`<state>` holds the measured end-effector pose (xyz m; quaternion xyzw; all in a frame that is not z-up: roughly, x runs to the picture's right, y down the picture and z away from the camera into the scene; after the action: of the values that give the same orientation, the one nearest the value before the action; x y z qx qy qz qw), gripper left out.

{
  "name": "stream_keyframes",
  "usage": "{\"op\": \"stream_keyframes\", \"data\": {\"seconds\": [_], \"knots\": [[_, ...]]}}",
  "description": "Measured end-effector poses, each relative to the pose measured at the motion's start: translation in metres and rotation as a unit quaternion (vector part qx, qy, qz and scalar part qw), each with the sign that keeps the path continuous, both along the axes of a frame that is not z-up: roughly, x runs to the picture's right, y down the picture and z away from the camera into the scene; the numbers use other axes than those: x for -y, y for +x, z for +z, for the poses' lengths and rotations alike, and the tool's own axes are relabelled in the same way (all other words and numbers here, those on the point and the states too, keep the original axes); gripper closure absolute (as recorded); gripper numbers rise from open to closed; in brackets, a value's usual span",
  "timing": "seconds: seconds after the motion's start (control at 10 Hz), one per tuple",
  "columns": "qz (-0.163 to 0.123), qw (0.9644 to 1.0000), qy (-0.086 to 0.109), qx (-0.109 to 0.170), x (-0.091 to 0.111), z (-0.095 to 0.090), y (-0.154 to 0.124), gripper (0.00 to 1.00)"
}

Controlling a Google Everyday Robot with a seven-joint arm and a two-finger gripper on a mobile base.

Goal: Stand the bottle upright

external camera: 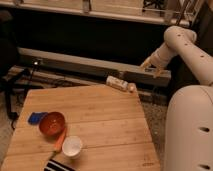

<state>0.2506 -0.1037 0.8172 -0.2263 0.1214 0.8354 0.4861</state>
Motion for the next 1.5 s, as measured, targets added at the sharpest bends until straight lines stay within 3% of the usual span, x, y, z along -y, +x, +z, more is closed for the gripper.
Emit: {"op": "stream_keyframes", "data": {"seconds": [0.2, 0.4, 0.6, 0.7, 0.9, 1.0, 1.1, 1.2, 1.4, 1.5], "knots": [[-0.001, 1.0000, 0.001, -0.001, 0.000, 0.000, 0.000, 0.35], [-0.022, 0.9997, 0.011, 0.001, 0.005, 0.001, 0.001, 0.35], [-0.067, 0.9969, 0.020, 0.037, 0.007, -0.002, -0.011, 0.35], [-0.095, 0.9927, 0.024, 0.070, 0.007, -0.004, -0.022, 0.35], [-0.154, 0.9720, 0.032, 0.174, 0.004, -0.012, -0.048, 0.35], [-0.190, 0.9510, 0.034, 0.242, -0.004, -0.014, -0.060, 0.35], [-0.220, 0.9303, 0.039, 0.291, -0.009, -0.017, -0.066, 0.35], [-0.244, 0.9144, 0.047, 0.319, -0.010, -0.026, -0.062, 0.35], [-0.283, 0.8931, 0.061, 0.344, -0.006, -0.043, -0.052, 0.35], [-0.291, 0.8883, 0.064, 0.349, -0.006, -0.043, -0.053, 0.35]]}}
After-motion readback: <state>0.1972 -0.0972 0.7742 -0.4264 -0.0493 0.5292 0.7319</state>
